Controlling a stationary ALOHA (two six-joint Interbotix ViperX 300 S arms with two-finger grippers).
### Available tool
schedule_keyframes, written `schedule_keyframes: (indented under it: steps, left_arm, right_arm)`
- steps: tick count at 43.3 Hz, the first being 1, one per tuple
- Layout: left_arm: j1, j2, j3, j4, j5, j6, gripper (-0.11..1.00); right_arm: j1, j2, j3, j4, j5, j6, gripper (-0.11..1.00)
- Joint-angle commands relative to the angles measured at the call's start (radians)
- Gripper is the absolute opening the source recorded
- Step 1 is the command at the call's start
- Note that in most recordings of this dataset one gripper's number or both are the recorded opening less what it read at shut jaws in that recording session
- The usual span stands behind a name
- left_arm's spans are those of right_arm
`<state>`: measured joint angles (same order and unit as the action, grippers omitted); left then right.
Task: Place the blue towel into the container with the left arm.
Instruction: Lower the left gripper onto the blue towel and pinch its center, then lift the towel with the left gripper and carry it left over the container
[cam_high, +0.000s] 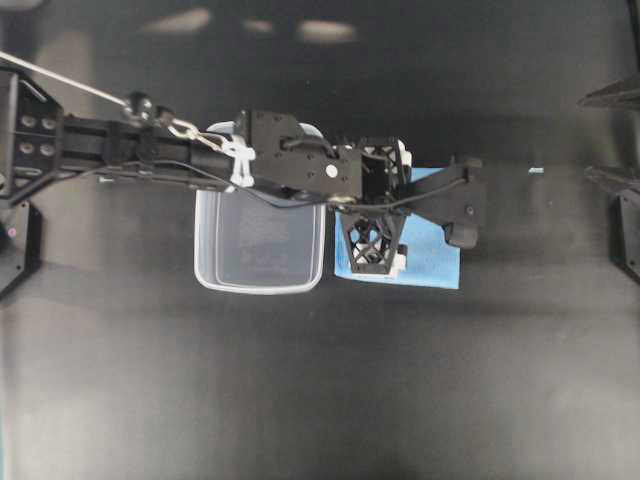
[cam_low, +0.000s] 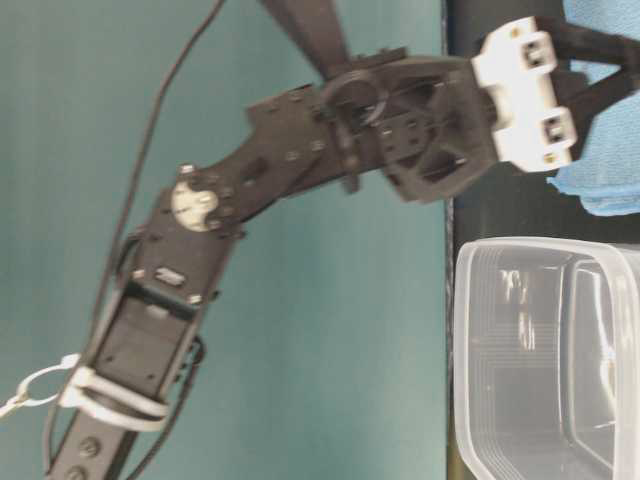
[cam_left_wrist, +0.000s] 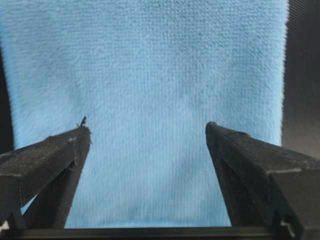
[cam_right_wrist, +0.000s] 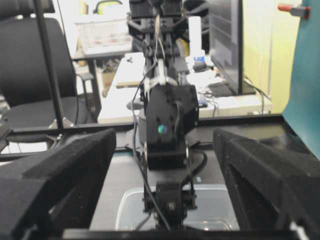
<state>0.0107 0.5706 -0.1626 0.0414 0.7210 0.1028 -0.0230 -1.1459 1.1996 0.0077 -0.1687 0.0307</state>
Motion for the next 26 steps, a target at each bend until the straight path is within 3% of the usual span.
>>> schedule_keyframes:
  steps: [1,7,12,16,21,24,26]
  left_arm:
    - [-0.008,0.012,-0.005,0.003,-0.026,0.000,0.89]
    - [-0.015,0.031,-0.003,0.003,-0.035,-0.014,0.88]
    - [-0.026,0.031,0.003,0.003,-0.032,-0.003,0.80]
    - [-0.031,0.028,0.006,0.005,-0.034,0.002,0.59]
    - [-0.029,0.021,-0.003,0.003,-0.032,0.003,0.24]
    - [-0.023,0.005,-0.018,0.005,-0.031,0.003,0.09]
    - [-0.020,-0.012,-0.031,0.005,-0.029,0.003,0.05]
  right_arm:
    - [0.002,0.005,-0.012,0.003,-0.006,0.000,0.76]
    - [0.003,0.003,-0.012,0.002,-0.008,0.000,0.76]
    - [0.003,-0.002,-0.012,0.003,-0.009,0.000,0.76]
    - [0.002,-0.003,-0.014,0.003,-0.011,-0.002,0.76]
    - [0.002,-0.006,-0.014,0.003,-0.006,0.000,0.76]
    - [0.003,-0.006,-0.014,0.002,-0.008,0.000,0.76]
    - [0.002,-0.006,-0.015,0.003,-0.008,-0.002,0.76]
